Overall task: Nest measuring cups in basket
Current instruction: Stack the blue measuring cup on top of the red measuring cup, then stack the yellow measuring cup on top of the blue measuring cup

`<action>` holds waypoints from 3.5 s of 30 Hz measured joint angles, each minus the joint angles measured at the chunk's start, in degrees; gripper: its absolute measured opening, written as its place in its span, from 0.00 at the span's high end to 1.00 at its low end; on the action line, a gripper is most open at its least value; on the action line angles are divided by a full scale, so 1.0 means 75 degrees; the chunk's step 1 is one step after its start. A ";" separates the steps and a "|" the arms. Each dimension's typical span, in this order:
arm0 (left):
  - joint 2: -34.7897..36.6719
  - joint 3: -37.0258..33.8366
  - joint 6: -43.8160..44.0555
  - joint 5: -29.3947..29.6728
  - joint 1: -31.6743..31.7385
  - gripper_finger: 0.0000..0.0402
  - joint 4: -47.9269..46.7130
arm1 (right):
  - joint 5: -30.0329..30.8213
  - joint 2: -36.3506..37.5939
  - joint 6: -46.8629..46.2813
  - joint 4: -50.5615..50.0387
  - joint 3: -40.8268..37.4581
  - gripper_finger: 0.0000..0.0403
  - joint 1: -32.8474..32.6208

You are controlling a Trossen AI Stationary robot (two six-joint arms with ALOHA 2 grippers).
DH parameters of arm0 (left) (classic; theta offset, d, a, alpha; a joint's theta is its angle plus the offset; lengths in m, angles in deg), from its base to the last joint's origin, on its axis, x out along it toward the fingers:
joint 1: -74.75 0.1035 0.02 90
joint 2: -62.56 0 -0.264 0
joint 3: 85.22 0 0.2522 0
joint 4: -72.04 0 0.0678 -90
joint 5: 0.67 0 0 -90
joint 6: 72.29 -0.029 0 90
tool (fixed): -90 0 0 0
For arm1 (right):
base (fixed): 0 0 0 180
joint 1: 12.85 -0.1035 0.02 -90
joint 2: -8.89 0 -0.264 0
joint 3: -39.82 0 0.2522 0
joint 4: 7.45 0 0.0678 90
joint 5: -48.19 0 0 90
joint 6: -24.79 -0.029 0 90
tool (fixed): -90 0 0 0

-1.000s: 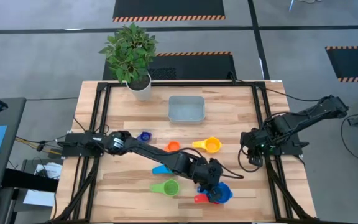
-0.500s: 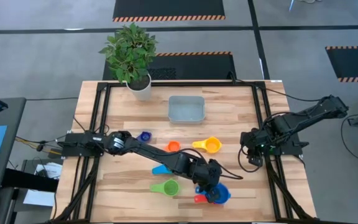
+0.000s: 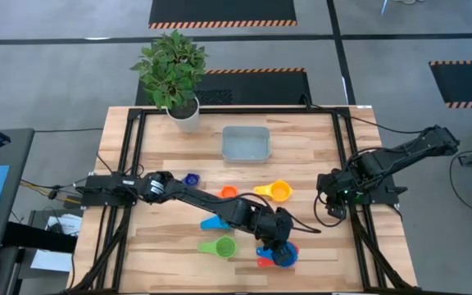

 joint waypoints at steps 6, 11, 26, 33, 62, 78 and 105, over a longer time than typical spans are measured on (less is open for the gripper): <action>0.0000 0.0000 0.0044 -0.0055 -0.0007 0.91 -0.0003 | -0.0001 0.0000 -0.0001 -0.0003 0.0000 0.56 0.0000; -0.0003 -0.0003 0.0195 0.0133 0.0048 0.91 -0.0290 | -0.0001 0.0000 -0.0004 -0.0003 0.0000 0.55 0.0000; 0.2190 0.0204 -0.1196 0.1256 0.0501 0.94 -0.4963 | -0.0553 0.0003 -0.0405 -0.0134 0.0000 0.59 -0.0003; 0.2859 -0.0085 -0.1494 0.1923 0.0025 0.97 -0.6421 | -0.0270 -0.0004 -0.0317 0.1947 -0.0271 0.58 0.0022; 0.8412 -1.1159 -0.0806 0.1661 0.0662 0.97 0.2970 | 0.0606 -0.4058 0.2099 0.2146 0.2722 0.53 0.3535; 0.8285 -1.1141 -0.2862 0.0722 0.1950 0.86 0.4377 | 0.0627 -0.5459 0.1410 0.1701 0.2708 0.50 0.3273; 0.8282 -1.1141 -0.2678 0.0456 0.2027 0.86 0.4452 | 0.1069 -0.6371 0.0649 0.1130 0.2687 0.69 0.2912</action>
